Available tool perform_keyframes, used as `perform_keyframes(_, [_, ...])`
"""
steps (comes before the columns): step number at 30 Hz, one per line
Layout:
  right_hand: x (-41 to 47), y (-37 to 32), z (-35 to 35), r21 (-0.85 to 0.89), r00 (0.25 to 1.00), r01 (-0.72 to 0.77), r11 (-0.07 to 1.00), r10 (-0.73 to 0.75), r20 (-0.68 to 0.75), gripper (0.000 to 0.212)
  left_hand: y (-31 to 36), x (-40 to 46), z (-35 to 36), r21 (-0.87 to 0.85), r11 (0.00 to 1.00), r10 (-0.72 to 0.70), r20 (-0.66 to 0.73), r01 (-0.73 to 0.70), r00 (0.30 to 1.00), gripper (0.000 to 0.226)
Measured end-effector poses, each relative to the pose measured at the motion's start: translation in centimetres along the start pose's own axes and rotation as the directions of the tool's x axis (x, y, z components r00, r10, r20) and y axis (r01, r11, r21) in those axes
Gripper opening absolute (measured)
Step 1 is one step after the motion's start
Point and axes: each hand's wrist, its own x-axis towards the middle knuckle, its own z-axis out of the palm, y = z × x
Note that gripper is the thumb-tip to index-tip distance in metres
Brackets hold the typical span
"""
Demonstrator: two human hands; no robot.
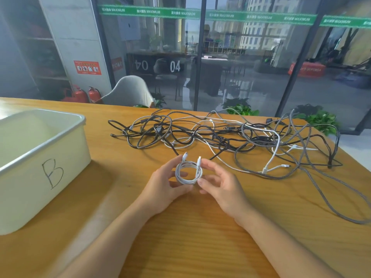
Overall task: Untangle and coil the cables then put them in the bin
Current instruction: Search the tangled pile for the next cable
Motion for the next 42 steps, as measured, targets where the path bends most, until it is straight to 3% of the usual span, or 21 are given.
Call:
perform_keyframes(4, [1.1, 0.4, 3.5, -0.129, 0.998, 0.036, 0.991, -0.03, 0.053, 0.055, -1.7, -0.7, -2.9, 0.028, 0.999, -0.024, -0.106, 0.027, 0.994, 0.088])
perform_keyframes(13, [4.7, 0.1, 10.8, -0.211, 0.987, 0.102, 0.972, -0.072, 0.145, 0.055, -4.6, -2.4, -9.2, 0.114, 0.99, -0.046, -0.27, 0.079, 0.962, 0.082])
perform_keyframes(18, [7.2, 0.1, 14.0, -0.418, 0.976, 0.169, 0.893, -0.092, 0.198, 0.056, -6.3, -2.5, -12.9, 0.17, 0.969, -0.108, -0.35, 0.177, 0.931, 0.085])
perform_keyframes(21, [8.5, -0.2, 15.6, -0.578, 0.966, 0.2, 0.791, -0.059, 0.252, 0.057, -7.1, -2.3, -14.8, 0.235, 0.946, -0.12, -0.389, 0.224, 0.914, 0.083])
perform_keyframes(27, [10.3, -0.3, 17.8, -0.731, 0.921, 0.344, 0.59, -0.061, 0.384, 0.055, -7.9, -1.2, -16.7, 0.332, 0.916, -0.086, -0.386, 0.226, 0.919, 0.071])
perform_keyframes(42, [12.0, 0.7, 18.5, -0.755, 0.912, 0.375, 0.538, -0.069, 0.404, 0.05, -8.4, 0.4, -17.6, 0.518, 0.806, -0.118, -0.332, 0.286, 0.936, 0.079])
